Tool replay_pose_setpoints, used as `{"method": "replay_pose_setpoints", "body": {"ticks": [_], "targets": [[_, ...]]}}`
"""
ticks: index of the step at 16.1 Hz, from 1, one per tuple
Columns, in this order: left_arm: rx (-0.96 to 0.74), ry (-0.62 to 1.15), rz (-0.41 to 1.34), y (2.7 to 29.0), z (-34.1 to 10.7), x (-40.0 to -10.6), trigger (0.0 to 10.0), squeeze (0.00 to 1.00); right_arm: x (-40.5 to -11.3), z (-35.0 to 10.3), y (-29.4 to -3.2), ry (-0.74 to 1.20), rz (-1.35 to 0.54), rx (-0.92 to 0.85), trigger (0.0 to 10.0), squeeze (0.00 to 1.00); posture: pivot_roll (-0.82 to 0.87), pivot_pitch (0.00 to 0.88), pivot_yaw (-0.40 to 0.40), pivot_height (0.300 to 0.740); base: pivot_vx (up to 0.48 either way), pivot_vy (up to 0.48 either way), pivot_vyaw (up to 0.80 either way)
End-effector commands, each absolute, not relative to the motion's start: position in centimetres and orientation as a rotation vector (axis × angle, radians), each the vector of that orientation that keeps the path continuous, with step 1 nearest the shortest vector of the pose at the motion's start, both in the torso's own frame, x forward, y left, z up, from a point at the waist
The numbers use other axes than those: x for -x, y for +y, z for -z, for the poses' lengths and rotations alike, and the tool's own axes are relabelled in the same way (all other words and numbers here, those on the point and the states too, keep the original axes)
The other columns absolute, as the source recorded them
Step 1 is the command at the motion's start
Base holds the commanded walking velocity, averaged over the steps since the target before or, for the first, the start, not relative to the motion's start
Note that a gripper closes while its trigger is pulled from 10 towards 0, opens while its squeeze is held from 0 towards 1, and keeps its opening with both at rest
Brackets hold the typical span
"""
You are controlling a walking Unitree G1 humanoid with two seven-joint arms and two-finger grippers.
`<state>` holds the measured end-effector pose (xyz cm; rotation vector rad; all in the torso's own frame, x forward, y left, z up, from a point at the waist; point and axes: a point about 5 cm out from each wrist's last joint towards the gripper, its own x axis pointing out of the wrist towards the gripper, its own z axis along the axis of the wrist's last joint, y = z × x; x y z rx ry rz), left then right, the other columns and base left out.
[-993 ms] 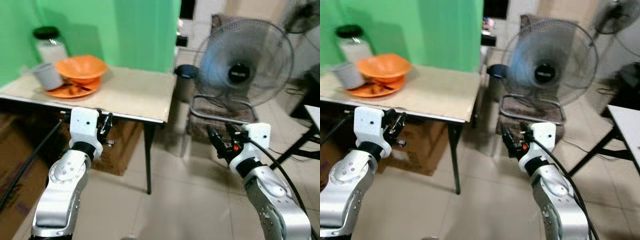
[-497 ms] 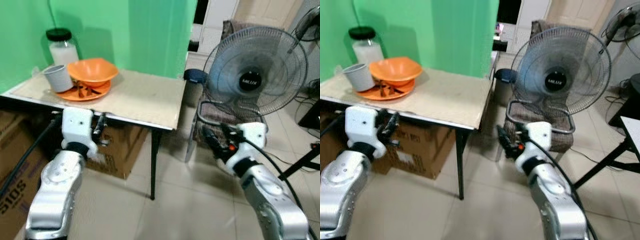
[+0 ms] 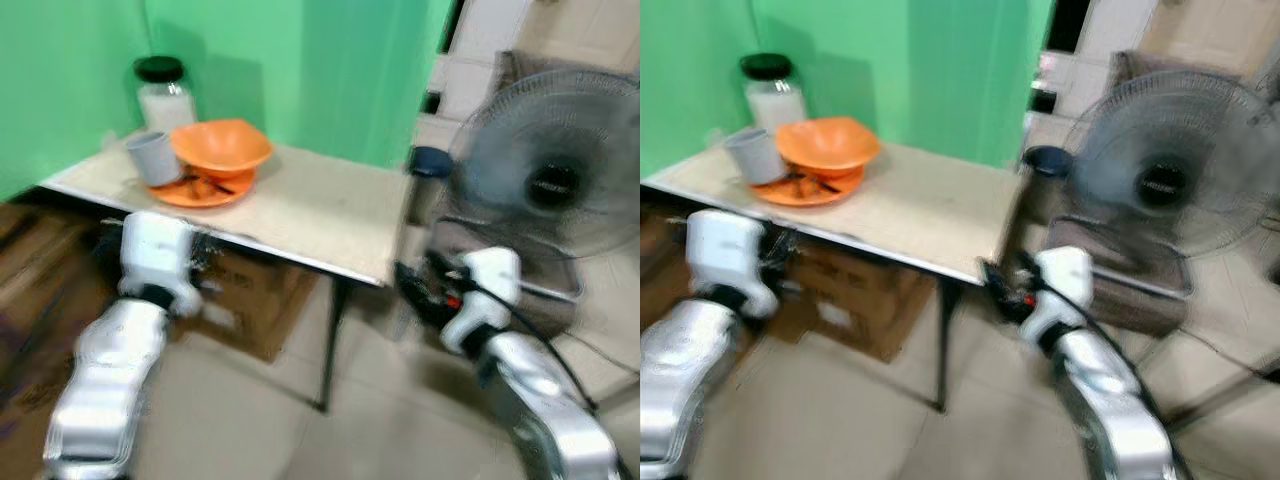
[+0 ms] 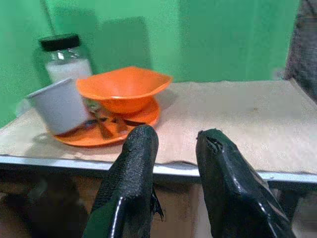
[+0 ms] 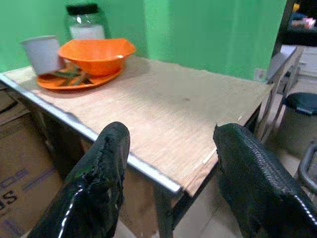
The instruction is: Setting the table
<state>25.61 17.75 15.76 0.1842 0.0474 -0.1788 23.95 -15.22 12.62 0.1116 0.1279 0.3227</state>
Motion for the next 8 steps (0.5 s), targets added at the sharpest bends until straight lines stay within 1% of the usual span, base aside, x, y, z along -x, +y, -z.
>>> {"method": "replay_pose_setpoints", "body": {"ticks": [1, 3, 5, 6, 8], "targets": [[-0.196, 0.036, 0.161, 18.50, -16.31, -25.62, 10.0, 0.00, -24.24, -13.26, -15.05, 0.094, -0.308, -0.134, 10.0, 0.00, 0.10, 0.000, -0.026, 0.740, 0.345, 0.000, 0.00], [-0.197, 0.039, 0.178, 18.35, -16.27, -25.74, 10.0, 0.00, -24.23, -12.90, -15.34, 0.105, -0.286, -0.165, 10.0, 0.00, 0.10, 0.000, -0.015, 0.740, 0.341, 0.000, 0.00], [-0.194, 0.043, 0.187, 18.26, -16.17, -25.61, 10.0, 0.00, -23.98, -12.79, -15.06, 0.110, -0.319, -0.136, 10.0, 0.00, 0.10, 0.000, -0.010, 0.740, 0.341, 0.000, 0.00], [-0.194, 0.045, 0.191, 18.20, -16.14, -25.58, 10.0, 0.00, -23.93, -12.79, -14.91, 0.111, -0.331, -0.115, 10.0, 0.00, 0.10, 0.000, -0.010, 0.740, 0.341, 0.000, 0.80], [-0.195, 0.046, 0.197, 18.17, -16.17, -25.59, 10.0, 0.00, -23.93, -12.77, -14.61, 0.109, -0.339, -0.134, 10.0, 0.00, 0.10, 0.000, -0.010, 0.740, 0.339, 0.000, 0.80]]}}
